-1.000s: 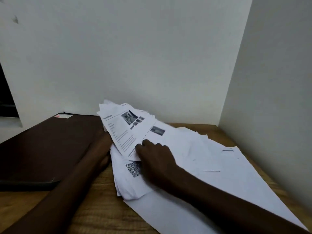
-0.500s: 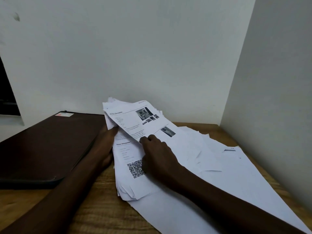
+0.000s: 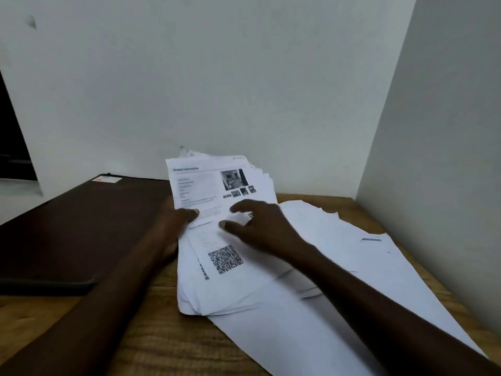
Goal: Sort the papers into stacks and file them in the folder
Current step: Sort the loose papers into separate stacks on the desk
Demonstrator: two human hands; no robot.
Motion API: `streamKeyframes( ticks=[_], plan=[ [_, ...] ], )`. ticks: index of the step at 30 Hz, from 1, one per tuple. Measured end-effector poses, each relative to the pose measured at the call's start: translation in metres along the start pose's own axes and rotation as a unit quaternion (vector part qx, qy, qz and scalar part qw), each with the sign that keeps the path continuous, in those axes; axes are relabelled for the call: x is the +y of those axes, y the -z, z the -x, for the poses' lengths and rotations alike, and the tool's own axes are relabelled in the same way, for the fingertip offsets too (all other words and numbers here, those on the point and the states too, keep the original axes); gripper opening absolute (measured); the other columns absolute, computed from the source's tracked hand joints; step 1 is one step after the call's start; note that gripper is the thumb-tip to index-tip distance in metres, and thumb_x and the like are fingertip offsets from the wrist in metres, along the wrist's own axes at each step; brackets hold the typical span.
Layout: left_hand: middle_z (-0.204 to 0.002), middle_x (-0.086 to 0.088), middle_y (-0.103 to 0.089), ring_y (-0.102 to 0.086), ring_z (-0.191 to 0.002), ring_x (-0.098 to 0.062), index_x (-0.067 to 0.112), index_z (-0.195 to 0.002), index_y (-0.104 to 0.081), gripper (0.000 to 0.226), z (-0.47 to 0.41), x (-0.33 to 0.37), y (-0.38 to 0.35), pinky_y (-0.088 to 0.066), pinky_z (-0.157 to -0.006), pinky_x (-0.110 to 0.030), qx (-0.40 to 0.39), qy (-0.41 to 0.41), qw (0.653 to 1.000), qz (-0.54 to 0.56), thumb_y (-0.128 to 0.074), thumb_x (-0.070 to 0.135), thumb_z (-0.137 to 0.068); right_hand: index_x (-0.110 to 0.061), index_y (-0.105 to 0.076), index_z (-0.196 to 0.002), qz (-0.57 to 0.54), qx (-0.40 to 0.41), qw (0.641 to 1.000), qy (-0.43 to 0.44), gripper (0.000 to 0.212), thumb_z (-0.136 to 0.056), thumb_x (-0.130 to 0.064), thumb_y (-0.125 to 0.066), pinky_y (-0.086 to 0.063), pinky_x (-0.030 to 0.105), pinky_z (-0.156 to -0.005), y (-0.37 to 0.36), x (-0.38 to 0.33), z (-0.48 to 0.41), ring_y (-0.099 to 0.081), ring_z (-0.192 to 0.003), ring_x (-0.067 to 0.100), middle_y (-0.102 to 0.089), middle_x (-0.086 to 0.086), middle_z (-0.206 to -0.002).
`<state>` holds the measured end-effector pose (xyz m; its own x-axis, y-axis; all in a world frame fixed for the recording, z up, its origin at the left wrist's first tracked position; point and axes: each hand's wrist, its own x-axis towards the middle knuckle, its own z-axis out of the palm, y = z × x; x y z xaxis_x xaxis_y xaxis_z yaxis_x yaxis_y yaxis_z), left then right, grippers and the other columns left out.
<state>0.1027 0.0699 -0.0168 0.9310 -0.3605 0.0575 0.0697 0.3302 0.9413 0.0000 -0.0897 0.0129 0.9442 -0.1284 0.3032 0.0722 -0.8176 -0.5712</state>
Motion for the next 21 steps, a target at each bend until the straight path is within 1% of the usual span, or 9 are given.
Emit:
streamKeyframes(
  ticks=[4, 6, 7, 9, 12, 14, 16, 18, 21],
  plan=[
    [-0.130, -0.024, -0.061, -0.065, -0.103, -0.038, -0.001, -0.130, -0.051, 0.055, -0.005, 0.015, 0.013, -0.062, -0.072, -0.045, -0.009, -0.002, 0.997, 0.070, -0.046, -0.010, -0.076, -0.024, -0.051, -0.130, 0.031, 0.057, 0.996, -0.066, 0.063, -0.080, -0.059, -0.067, -0.042, 0.029, -0.093, 0.043, 0.026, -0.008, -0.052, -0.121, 0.016, -0.057, -0.005, -0.130],
    [-0.131, -0.024, -0.061, -0.065, -0.106, -0.039, -0.001, -0.135, -0.049, 0.069, -0.002, 0.017, 0.012, -0.062, -0.073, -0.044, -0.032, 0.011, 0.995, 0.099, -0.046, -0.006, -0.066, -0.035, -0.057, -0.110, -0.054, -0.006, 0.995, -0.081, 0.031, -0.087, -0.056, -0.061, -0.045, 0.018, -0.075, 0.052, 0.032, -0.003, -0.061, -0.103, 0.005, -0.063, -0.021, -0.106],
    [-0.131, -0.023, -0.061, -0.065, -0.106, -0.039, 0.000, -0.137, -0.048, 0.073, -0.002, 0.016, 0.011, -0.061, -0.074, -0.044, -0.038, 0.013, 0.994, 0.106, -0.047, -0.004, -0.064, -0.035, -0.061, -0.104, -0.137, -0.043, 0.986, -0.085, 0.020, -0.091, -0.050, -0.060, -0.046, 0.016, -0.071, 0.051, 0.035, -0.001, -0.064, -0.096, 0.003, -0.067, -0.024, -0.098],
    [-0.132, -0.023, -0.060, -0.064, -0.110, -0.039, 0.001, -0.138, -0.049, 0.070, 0.002, 0.016, 0.008, -0.060, -0.077, -0.045, -0.036, 0.013, 0.992, 0.118, -0.053, 0.000, -0.067, -0.028, -0.065, -0.108, -0.289, -0.079, 0.949, -0.096, 0.014, -0.094, -0.030, -0.063, -0.054, 0.023, -0.076, 0.048, 0.041, 0.002, -0.070, -0.096, 0.011, -0.074, -0.011, -0.100],
    [-0.136, -0.021, -0.059, -0.061, -0.119, -0.039, 0.004, -0.140, -0.051, 0.060, 0.008, 0.019, 0.004, -0.058, -0.084, -0.047, -0.055, 0.018, 0.992, 0.111, -0.061, 0.008, -0.081, -0.016, -0.067, -0.106, -0.377, -0.014, 0.926, -0.036, 0.023, -0.087, -0.002, -0.066, -0.057, 0.034, -0.078, 0.050, 0.044, -0.005, -0.071, -0.091, 0.020, -0.075, 0.005, -0.103],
    [-0.133, -0.020, -0.061, -0.063, -0.117, -0.036, 0.007, -0.138, -0.054, 0.046, 0.011, 0.023, 0.000, -0.058, -0.086, -0.047, -0.105, 0.037, 0.989, 0.094, -0.053, 0.012, -0.092, -0.019, -0.066, -0.102, -0.363, 0.053, 0.930, 0.018, 0.026, -0.085, 0.002, -0.067, -0.056, 0.035, -0.079, 0.059, 0.038, -0.013, -0.070, -0.091, 0.018, -0.074, 0.004, -0.102],
    [-0.126, -0.019, -0.066, -0.068, -0.107, -0.033, 0.009, -0.133, -0.057, 0.036, 0.016, 0.030, -0.006, -0.060, -0.078, -0.045, -0.117, 0.019, 0.991, 0.063, -0.049, 0.010, -0.098, -0.024, -0.057, -0.118, -0.314, 0.048, 0.946, 0.066, 0.041, -0.084, -0.008, -0.074, -0.054, 0.030, -0.088, 0.068, 0.027, -0.020, -0.065, -0.107, 0.013, -0.067, 0.000, -0.118],
    [-0.126, -0.020, -0.066, -0.067, -0.109, -0.037, 0.007, -0.134, -0.056, 0.037, 0.014, 0.040, -0.002, -0.059, -0.083, -0.049, -0.065, -0.056, 0.996, 0.018, -0.052, 0.008, -0.097, -0.026, -0.036, -0.139, -0.266, -0.003, 0.963, 0.033, 0.067, -0.084, -0.026, -0.074, -0.051, 0.026, -0.091, 0.075, 0.018, -0.025, -0.056, -0.117, 0.008, -0.057, -0.006, -0.129],
    [-0.133, -0.027, -0.058, -0.058, -0.120, -0.045, 0.003, -0.138, -0.051, 0.045, 0.004, 0.049, 0.031, -0.045, -0.101, -0.062, 0.008, -0.140, 0.990, 0.010, -0.060, 0.009, -0.094, -0.027, -0.029, -0.146, -0.217, 0.009, 0.975, -0.048, 0.073, -0.087, -0.045, -0.067, -0.052, 0.029, -0.088, 0.084, 0.022, -0.029, -0.061, -0.105, 0.009, -0.064, -0.009, -0.113]
  ],
)
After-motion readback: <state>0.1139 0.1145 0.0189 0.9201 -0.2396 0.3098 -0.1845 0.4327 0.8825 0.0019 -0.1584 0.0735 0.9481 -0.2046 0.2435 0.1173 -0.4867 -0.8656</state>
